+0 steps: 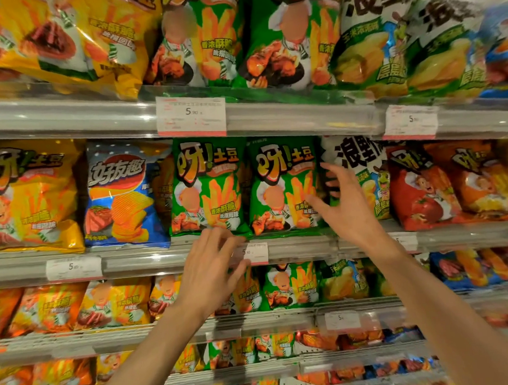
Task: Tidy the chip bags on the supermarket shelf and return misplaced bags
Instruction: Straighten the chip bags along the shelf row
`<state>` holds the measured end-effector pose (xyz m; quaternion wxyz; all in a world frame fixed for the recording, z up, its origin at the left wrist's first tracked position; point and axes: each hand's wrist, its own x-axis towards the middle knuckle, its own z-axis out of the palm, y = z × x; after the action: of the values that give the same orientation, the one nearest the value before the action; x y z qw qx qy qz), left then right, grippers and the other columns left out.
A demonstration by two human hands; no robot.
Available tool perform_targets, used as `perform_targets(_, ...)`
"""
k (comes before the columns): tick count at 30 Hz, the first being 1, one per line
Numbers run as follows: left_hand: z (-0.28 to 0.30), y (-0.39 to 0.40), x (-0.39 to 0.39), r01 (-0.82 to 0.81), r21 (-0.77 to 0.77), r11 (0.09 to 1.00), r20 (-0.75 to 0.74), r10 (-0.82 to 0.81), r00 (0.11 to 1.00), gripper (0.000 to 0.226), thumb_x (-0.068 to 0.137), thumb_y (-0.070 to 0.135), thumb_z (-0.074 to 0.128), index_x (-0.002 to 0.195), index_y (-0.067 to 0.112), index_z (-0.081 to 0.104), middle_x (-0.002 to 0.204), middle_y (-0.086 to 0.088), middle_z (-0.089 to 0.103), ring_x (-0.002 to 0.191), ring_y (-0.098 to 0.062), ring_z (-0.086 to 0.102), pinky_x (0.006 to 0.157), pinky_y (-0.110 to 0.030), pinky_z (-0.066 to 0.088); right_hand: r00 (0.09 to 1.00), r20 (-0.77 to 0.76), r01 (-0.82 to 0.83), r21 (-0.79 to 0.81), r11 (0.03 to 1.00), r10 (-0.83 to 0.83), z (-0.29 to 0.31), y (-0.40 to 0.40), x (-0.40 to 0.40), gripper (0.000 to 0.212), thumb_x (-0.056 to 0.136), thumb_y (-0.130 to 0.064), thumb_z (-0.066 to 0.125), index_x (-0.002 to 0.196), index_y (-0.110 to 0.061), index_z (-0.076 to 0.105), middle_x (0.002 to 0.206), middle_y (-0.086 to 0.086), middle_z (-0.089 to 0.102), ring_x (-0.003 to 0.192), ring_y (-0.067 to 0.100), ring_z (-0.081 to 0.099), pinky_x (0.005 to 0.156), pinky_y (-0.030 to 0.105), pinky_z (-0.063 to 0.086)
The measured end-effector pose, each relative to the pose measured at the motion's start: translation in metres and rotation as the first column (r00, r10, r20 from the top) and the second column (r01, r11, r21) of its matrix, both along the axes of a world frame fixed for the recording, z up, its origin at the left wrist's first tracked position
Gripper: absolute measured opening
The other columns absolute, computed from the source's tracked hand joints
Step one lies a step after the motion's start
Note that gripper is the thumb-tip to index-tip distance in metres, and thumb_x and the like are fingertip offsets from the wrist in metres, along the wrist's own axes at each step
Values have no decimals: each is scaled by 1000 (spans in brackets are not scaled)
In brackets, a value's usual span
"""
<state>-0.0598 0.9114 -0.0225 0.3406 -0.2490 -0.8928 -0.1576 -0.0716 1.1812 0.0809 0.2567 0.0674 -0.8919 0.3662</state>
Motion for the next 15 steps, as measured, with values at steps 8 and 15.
perform_targets(8,0,-2,-5,25,58,998,28,-26,999,43,82,41,78,116,18,67,107,1,57,103,-22,52,78,-31,45,957,193,-196,-126,972,218,15,0,-33,100,80,-23,86,157,-33,22,149,-2,44,124,14,57,109,39,50)
perform_targets(15,0,-3,-6,27,71,997,28,-29,999,43,82,42,78,116,19,65,108,2,57,100,-20,50,77,-30,44,963,138,-196,-228,954,231,11,-7,-39,102,79,-12,86,159,-29,25,141,-10,47,123,9,55,93,11,51)
